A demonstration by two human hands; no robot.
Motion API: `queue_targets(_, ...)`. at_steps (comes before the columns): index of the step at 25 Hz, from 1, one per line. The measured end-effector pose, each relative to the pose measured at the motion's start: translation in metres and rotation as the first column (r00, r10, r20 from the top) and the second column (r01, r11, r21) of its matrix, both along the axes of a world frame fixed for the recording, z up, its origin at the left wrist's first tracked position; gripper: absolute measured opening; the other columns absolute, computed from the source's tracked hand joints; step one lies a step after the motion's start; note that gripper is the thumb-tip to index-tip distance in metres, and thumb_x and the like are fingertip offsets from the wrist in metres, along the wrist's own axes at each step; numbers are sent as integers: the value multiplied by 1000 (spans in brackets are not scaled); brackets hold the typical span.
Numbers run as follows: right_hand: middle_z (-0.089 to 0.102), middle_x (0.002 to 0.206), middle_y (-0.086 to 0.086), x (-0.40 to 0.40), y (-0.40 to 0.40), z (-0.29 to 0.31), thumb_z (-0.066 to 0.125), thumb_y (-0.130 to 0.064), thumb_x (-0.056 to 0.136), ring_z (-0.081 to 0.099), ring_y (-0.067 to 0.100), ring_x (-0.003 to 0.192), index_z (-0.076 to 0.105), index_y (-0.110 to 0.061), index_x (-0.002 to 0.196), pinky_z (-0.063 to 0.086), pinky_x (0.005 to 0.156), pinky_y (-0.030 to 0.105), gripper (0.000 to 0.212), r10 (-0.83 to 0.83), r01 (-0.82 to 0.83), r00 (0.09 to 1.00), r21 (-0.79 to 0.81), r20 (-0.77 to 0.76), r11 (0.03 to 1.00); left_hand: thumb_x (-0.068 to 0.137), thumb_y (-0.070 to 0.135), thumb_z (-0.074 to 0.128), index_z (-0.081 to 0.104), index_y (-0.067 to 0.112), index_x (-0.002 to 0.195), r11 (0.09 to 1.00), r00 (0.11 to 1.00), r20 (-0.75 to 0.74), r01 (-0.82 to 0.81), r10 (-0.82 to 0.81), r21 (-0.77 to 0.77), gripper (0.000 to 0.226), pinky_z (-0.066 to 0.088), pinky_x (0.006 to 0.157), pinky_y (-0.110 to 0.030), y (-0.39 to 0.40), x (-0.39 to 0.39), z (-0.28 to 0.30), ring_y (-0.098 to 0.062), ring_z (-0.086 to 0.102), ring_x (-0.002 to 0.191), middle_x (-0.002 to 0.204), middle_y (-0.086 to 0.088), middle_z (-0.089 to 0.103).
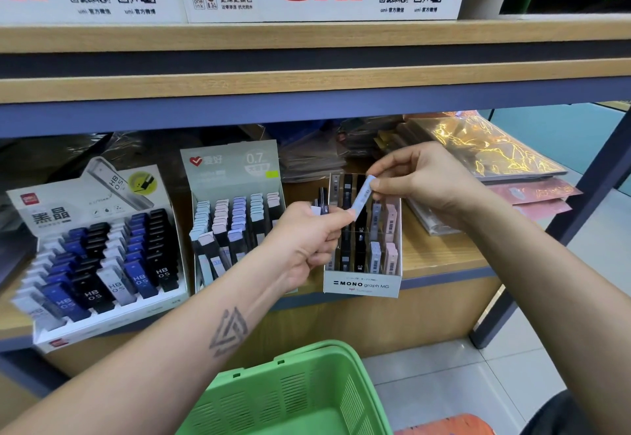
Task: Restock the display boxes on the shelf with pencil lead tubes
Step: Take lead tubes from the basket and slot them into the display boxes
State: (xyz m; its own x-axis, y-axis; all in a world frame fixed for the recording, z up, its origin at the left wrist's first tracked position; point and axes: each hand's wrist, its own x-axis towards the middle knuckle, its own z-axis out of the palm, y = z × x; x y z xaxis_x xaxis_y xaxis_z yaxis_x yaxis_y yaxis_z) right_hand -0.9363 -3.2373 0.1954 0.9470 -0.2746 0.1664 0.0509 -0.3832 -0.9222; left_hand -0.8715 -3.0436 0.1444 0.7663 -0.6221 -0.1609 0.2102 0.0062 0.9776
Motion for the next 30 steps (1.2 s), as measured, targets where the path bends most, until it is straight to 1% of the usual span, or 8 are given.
queue_targets(2,77,81,9,-1,-6,3,76,-3,85,74,17,75,76,-8,94,60,72,26,11,-110,109,994,-265,10,958,96,14,64,52,12,81,1000,997,-73,9,-8,12,20,15,34,-17,0,2,0,-9,26,45,55,1,37)
queue_targets(5,74,84,-5,2,-7,-3,73,-14,84,70,9,80,77,-19,94,61,79,34,12,-183,147,983,-635,9,758,97,12,59,46,13,84,999,995,-100,20,-17,27,18,16,34,-17,2,7,-1,-9,28,43,57,-2,38)
queue_targets(13,73,107,-3,10,2,-28,72,-21,87,65,20,100,77,-24,104,56,90,42,17,-250,147,968,-782,-11,606,95,7,59,49,12,87,996,981,-177,81,-75,27,14,18,34,-17,8,6,-4,-9,30,45,59,-2,42)
queue_targets(21,67,103,-7,14,6,-40,66,-23,87,60,20,104,74,-30,96,43,90,42,14,-263,139,963,-944,59,300,93,2,52,57,3,111,984,946,-272,176,-178,-32,19,16,39,-18,11,3,-2,-10,29,52,64,-4,45)
queue_targets(23,67,102,-6,15,6,-39,65,-24,87,61,20,102,73,-29,95,43,89,42,12,-260,145,964,-932,58,332,91,0,52,57,1,113,980,940,-278,195,-199,-40,23,17,40,-18,12,2,-2,-10,32,53,66,-4,47)
queue_targets(25,69,99,-8,15,9,-34,66,-26,88,63,15,96,75,-27,93,50,87,39,11,-208,169,976,-835,67,524,89,1,49,58,-2,119,973,921,-314,218,-231,-76,31,20,40,-18,13,1,-1,-10,34,55,70,-5,49)
queue_targets(28,75,93,-9,9,23,-20,69,-24,93,67,4,86,79,-23,100,50,77,22,12,-46,39,999,-358,-11,933,88,7,44,56,-4,127,961,880,-389,235,-273,-143,43,20,40,-18,16,1,1,-11,33,57,73,-6,50)
queue_targets(30,77,98,-6,6,29,-16,70,-25,94,70,6,92,78,-21,107,52,81,21,16,96,-111,992,-199,-80,974,87,9,43,56,-6,128,955,860,-418,242,-294,-172,46,16,43,-18,16,1,1,-11,30,58,72,-7,50)
